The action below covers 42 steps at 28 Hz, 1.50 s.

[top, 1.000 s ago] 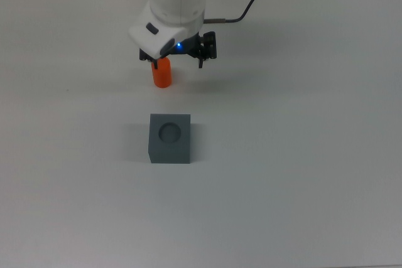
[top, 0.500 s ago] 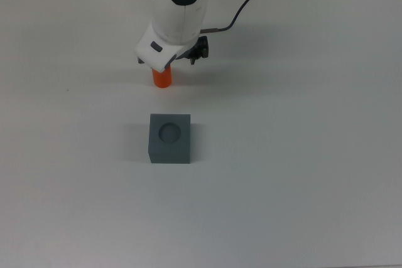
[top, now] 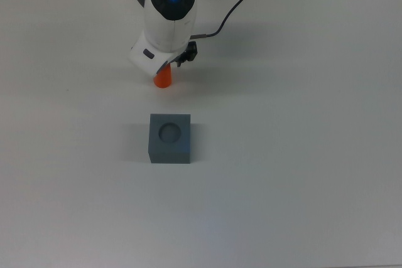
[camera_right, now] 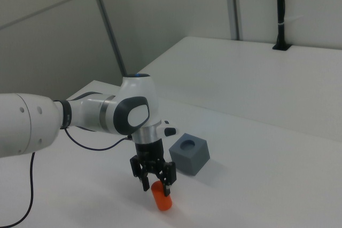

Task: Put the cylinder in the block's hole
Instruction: 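Lift the orange cylinder and carry it over the grey block's hole, then lower the orange cylinder into the hole of the grey block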

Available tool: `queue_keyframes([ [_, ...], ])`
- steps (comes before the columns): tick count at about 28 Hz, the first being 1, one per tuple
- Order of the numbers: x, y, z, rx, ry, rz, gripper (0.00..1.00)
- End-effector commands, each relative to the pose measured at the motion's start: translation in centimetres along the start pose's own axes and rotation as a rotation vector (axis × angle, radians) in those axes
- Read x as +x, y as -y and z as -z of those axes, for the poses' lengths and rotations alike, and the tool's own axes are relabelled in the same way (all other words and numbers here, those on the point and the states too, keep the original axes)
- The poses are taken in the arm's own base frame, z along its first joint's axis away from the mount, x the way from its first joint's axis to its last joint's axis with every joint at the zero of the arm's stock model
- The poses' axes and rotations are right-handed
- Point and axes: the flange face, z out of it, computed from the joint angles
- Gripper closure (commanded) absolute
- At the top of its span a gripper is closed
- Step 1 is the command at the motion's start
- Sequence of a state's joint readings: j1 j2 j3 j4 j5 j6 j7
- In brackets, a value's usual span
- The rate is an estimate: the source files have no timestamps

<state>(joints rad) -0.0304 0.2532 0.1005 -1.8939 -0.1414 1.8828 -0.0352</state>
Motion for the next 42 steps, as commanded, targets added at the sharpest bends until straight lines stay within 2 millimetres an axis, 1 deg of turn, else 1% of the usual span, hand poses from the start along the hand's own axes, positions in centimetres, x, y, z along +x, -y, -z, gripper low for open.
queue_keyframes([
  [1, -0.2, -0.3, -0.4, -0.015, -0.016, 0.043, 0.46],
  [3, -0.2, -0.3, -0.3, -0.015, -0.017, 0.044, 0.54],
  [4, -0.2, -0.3, -0.1, -0.016, -0.022, 0.044, 0.63],
  [6, -0.1, -0.4, 0.0, -0.014, -0.023, 0.047, 0.72],
  [10, -0.3, -1.3, 0.5, -0.013, -0.031, 0.052, 0.83],
  [12, -0.3, -1.4, 0.9, -0.011, -0.038, 0.053, 0.85],
  [14, 0.0, -1.7, 2.2, -0.010, -0.053, 0.051, 0.86],
  [15, 0.1, -2.3, 3.5, -0.007, -0.066, 0.047, 0.87],
  [18, 0.2, -3.1, 5.8, -0.005, -0.082, 0.054, 0.87],
  [19, 0.3, -3.4, 7.3, -0.006, -0.088, 0.058, 0.87],
  [23, 0.5, -3.7, 10.2, 0.005, -0.131, 0.045, 0.87],
  [24, 0.6, -3.9, 11.4, 0.009, -0.154, 0.037, 0.92],
  [25, 0.7, -3.9, 11.9, 0.011, -0.165, 0.032, 0.95],
  [28, 1.2, -4.0, 12.8, 0.014, -0.175, 0.011, 0.96],
  [29, 1.8, -4.0, 13.6, 0.017, -0.191, -0.021, 0.96],
  [32, 2.9, -4.0, 13.7, 0.018, -0.198, -0.054, 0.96],
  [34, 3.6, -4.1, 13.4, 0.018, -0.196, -0.062, 0.96],
  [35, 4.3, -4.1, 13.2, 0.020, -0.206, -0.062, 0.95],
  [39, 5.4, -3.9, 12.6, 0.024, -0.211, -0.070, 0.95],
  [42, 6.2, -3.8, 12.7, 0.027, -0.255, -0.084, 0.95],
])
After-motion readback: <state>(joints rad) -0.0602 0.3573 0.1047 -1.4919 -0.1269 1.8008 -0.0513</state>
